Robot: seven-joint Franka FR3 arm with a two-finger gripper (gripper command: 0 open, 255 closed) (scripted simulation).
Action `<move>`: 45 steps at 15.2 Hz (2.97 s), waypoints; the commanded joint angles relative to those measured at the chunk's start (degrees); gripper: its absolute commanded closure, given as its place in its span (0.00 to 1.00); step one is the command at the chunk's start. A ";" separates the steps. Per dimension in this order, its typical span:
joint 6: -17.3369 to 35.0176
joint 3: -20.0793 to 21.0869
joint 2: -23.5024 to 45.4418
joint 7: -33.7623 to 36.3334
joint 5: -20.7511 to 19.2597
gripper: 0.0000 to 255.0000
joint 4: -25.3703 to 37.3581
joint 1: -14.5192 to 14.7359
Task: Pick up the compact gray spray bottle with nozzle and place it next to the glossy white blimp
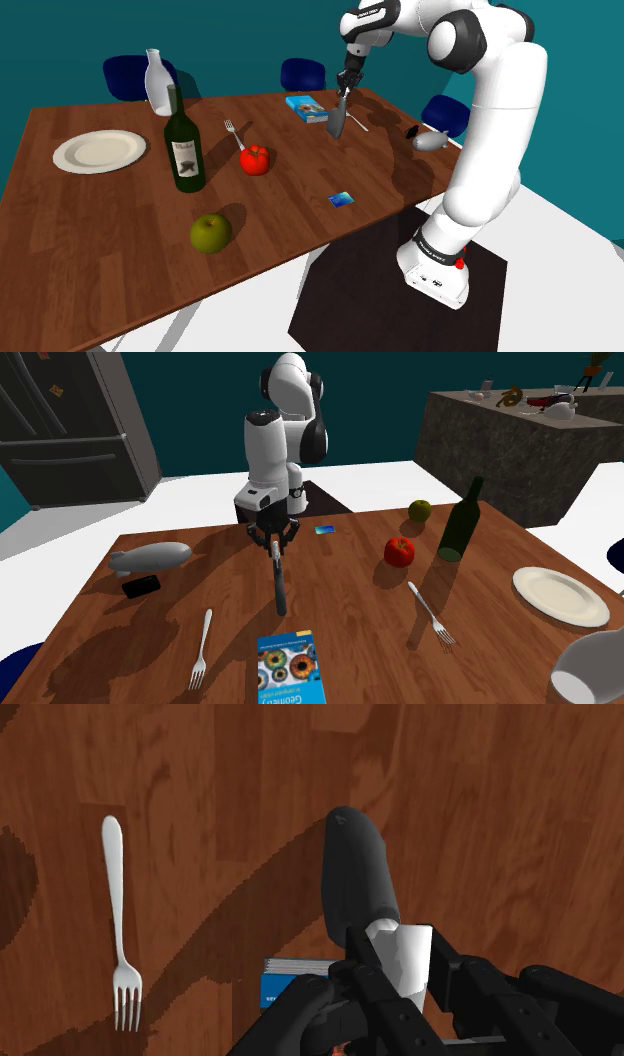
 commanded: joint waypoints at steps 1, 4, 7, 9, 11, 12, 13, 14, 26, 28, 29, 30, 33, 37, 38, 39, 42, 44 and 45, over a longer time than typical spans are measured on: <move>0.00 0.00 0.01 0.00 0.00 1.00 -0.01 0.00; -0.01 0.00 0.01 0.00 0.00 1.00 0.00 0.00; -0.67 -0.04 -0.19 0.07 -0.10 1.00 0.49 0.01; -2.06 -0.13 -0.53 0.20 -0.28 1.00 1.56 0.00; -3.47 -0.20 -0.82 0.31 -0.44 1.00 2.70 -0.02; -4.18 -0.24 -0.95 0.37 -0.51 1.00 3.29 -0.04; -4.90 -0.27 -1.07 0.42 -0.58 1.00 3.91 -0.06; -5.62 -0.30 -1.17 0.47 -0.64 1.00 4.54 -0.08; -14.81 -0.58 -1.27 0.83 -0.87 1.00 13.68 -0.73; -16.46 -0.61 -1.05 0.86 -0.81 1.00 15.55 -0.92; -17.31 -0.62 -0.92 0.87 -0.76 1.00 16.52 -1.03; -18.16 -0.64 -0.76 0.87 -0.71 1.00 17.53 -1.15; -20.80 -0.67 -0.15 0.88 -0.50 1.00 20.76 -1.55; -24.55 -0.68 1.02 0.86 -0.08 1.00 25.66 -2.27; -25.47 -0.68 1.37 0.86 0.05 1.00 26.92 -2.47; -25.39 -1.02 -0.30 0.15 -0.40 1.00 25.22 -2.59; -25.60 -2.04 -4.81 -2.00 -1.69 1.00 21.06 -3.16; -26.04 -2.74 -7.48 -3.47 -2.51 1.00 18.96 -3.68; -26.34 -3.09 -8.72 -4.22 -2.91 1.00 18.07 -3.98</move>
